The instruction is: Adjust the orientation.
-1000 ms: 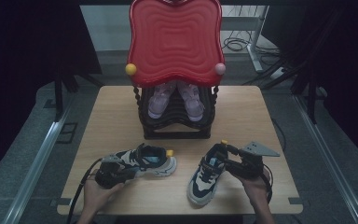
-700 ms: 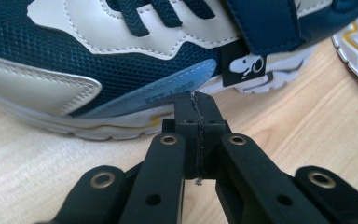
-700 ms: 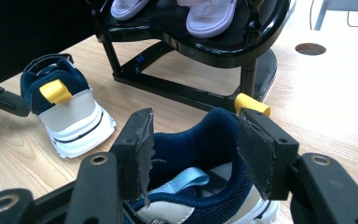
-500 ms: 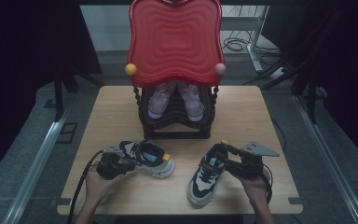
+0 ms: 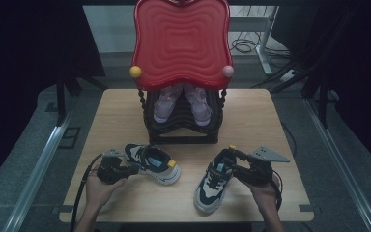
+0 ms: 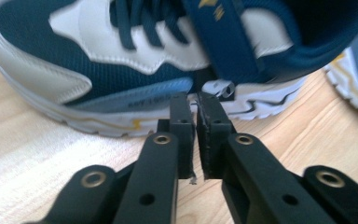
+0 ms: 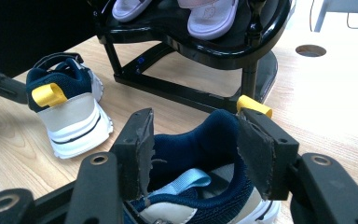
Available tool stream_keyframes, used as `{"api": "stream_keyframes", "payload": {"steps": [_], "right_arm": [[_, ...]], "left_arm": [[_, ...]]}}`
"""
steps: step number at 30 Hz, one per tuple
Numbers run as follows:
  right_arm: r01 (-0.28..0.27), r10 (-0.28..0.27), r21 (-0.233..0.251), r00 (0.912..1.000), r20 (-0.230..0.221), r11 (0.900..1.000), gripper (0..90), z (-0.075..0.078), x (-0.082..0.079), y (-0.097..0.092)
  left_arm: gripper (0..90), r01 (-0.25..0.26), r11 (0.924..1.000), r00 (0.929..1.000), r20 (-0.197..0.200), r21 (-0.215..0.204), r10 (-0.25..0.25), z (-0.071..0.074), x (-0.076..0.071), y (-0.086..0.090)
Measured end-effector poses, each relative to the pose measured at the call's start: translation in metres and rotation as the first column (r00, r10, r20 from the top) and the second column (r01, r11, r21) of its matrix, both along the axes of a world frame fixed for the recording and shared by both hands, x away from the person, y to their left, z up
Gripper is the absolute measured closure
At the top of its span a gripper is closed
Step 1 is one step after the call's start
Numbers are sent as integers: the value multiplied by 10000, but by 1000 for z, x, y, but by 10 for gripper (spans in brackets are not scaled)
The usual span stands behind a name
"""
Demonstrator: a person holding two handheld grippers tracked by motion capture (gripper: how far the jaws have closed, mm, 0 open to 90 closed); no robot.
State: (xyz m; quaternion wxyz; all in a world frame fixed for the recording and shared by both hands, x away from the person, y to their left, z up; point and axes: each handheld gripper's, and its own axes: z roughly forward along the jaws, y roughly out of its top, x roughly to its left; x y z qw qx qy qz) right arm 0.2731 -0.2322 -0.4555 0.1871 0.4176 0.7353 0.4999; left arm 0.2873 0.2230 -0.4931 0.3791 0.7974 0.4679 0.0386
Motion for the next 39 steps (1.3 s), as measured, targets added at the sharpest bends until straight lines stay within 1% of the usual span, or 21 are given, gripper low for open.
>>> {"api": "stream_keyframes", "payload": {"steps": [1,2,4,5,6,7,10,13,15,18,20,21,23,24,25,26,29,32,35,37,39], "right_arm": [[-11,11,5,10000,27,10000,465,1,0,1],[-11,11,5,10000,27,10000,465,1,0,1],[-6,6,16,10000,47,10000,466,1,-1,1],[-3,3,19,10000,99,10000,469,2,-2,2],[-3,3,19,10000,99,10000,469,2,-2,2],[25,-26,35,9999,156,10000,471,3,-2,2],[25,-27,99,9998,193,9999,471,4,-2,3],[-37,35,91,9998,202,10000,471,4,-2,5],[-90,88,95,9998,202,9999,471,4,-3,7],[-186,182,131,9995,273,9997,473,6,-5,10],[-338,331,217,9989,319,9992,484,9,-8,17],[-492,484,246,9982,350,9985,496,10,-9,20],[-839,832,146,9955,456,9964,532,14,-10,29],[-1020,1014,90,9935,527,9947,570,15,-10,34],[-1413,1408,92,9890,451,9899,607,17,-8,45],[-1413,1408,92,9890,451,9899,632,17,-8,45],[-1814,1817,-147,9831,214,9833,755,16,-1,61],[-2278,2279,-330,9737,-27,9731,830,15,6,77],[-2532,2523,-477,9674,-231,9663,877,14,13,90],[-2662,2644,-540,9637,-375,9624,890,14,19,96],[-2728,2707,-487,9616,-451,9608,893,15,22,100]], "left_arm": [[815,-9,10000,9999,135,-35,10,4,-1,0],[815,-6,9999,9997,242,-102,8,8,-1,1],[762,69,9997,9991,425,-228,-59,17,-1,1],[701,87,9996,9988,484,-258,-74,21,0,0],[701,110,9996,9987,498,-270,-96,25,0,-1],[662,144,9994,9986,515,-319,-127,29,1,-2],[596,66,9992,9969,783,-403,-34,41,2,-4],[540,-31,9986,9953,966,-535,83,50,1,-6],[522,-63,9984,9935,1134,-570,128,54,-1,-7],[497,30,9979,9907,1357,-654,59,58,-2,-6],[489,89,9980,9902,1398,-628,-1,60,-2,-5],[487,128,9980,9899,1420,-623,-38,60,-3,-4],[486,175,9974,9896,1436,-695,-73,61,-4,-3],[485,229,9969,9888,1485,-748,-115,61,-6,-2],[485,232,9962,9884,1514,-835,-104,61,-7,-1],[485,284,9952,9880,1541,-938,-137,61,-9,0],[486,534,9943,9861,1621,-926,-379,62,-14,0],[486,534,9950,9850,1683,-841,-386,63,-18,1],[486,536,9954,9832,1784,-789,-388,64,-21,2],[485,533,9959,9829,1800,-730,-394,64,-22,2],[485,519,9959,9830,1797,-736,-379,64,-23,3]]}}
